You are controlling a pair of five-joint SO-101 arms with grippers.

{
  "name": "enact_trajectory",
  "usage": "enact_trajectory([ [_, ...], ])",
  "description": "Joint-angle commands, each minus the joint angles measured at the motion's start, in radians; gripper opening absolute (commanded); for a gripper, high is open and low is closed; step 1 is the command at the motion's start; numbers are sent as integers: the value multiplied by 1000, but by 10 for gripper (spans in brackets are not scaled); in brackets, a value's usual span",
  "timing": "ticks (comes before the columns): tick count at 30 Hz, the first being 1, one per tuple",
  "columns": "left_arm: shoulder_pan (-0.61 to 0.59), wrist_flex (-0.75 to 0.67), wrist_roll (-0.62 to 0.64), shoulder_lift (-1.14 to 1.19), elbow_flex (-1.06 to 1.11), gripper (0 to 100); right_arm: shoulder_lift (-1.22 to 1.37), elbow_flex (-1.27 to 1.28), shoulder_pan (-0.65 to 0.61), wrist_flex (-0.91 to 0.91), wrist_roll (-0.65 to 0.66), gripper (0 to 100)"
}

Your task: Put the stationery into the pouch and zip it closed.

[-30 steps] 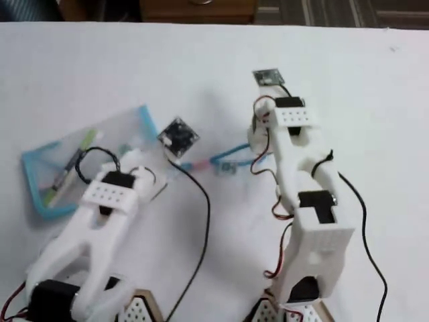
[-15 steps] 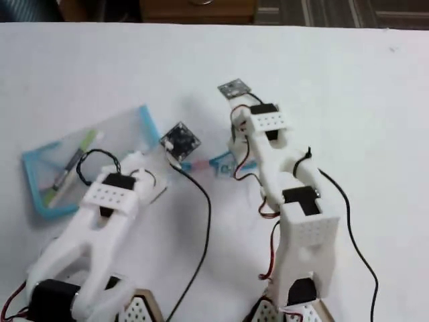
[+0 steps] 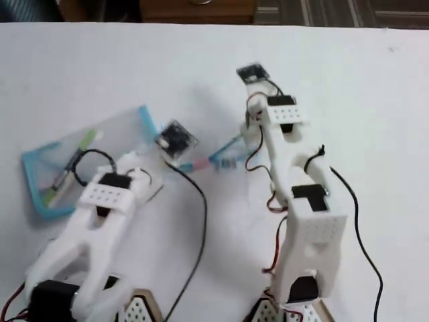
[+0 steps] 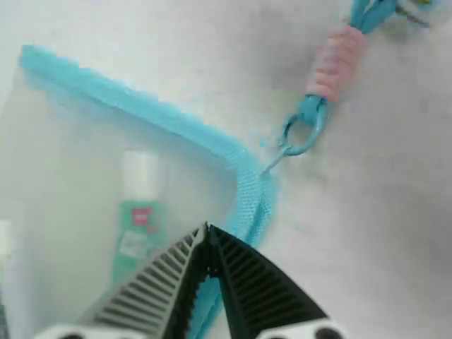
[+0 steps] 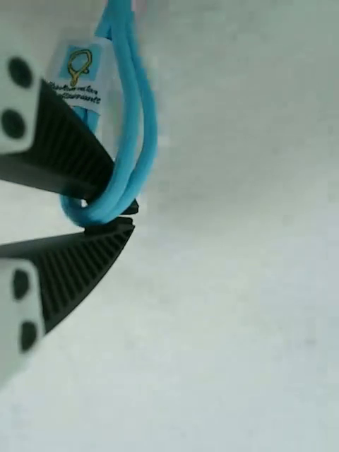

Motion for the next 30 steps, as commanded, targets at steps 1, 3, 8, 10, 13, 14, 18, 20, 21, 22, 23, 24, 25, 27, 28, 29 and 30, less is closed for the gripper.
enact_trajectory([
  [1,-87,11,124,-15,-49,24,-179,-18,4,-88,5,16],
  [3,-134,55,143,-16,-91,24,-260,-18,8,-154,-25,16],
  [8,-180,245,144,-16,-224,24,-483,-18,2,-283,-155,16],
  [10,-174,319,143,-16,-276,24,-568,-18,-21,-315,-186,16],
  [13,-163,400,143,-16,-348,23,-685,-20,-70,-343,-213,16],
  [14,-159,427,143,-19,-371,23,-719,-23,-91,-354,-213,16],
  [18,-128,505,143,-147,-396,23,-826,-25,-168,-414,-210,16],
  [20,-101,548,144,-274,-381,23,-860,-25,-202,-438,-210,16],
  [21,-88,566,149,-349,-367,23,-872,-26,-217,-452,-210,16],
  [22,-82,585,153,-430,-351,23,-883,-26,-231,-466,-210,16],
  [23,-84,603,175,-513,-330,23,-892,-26,-242,-476,-210,16],
  [24,-87,618,209,-602,-308,23,-900,-26,-254,-486,-210,16],
  [25,-97,635,239,-691,-282,23,-906,-26,-265,-490,-210,16],
  [27,-120,657,275,-878,-222,23,-917,-26,-294,-490,-209,16],
  [28,-122,657,276,-969,-184,24,-920,-26,-311,-490,-206,16],
  [29,-122,655,276,-1052,-143,30,-923,-26,-328,-490,-206,16],
  [30,-119,658,276,-1135,-100,54,-923,-26,-344,-490,-204,16],
])
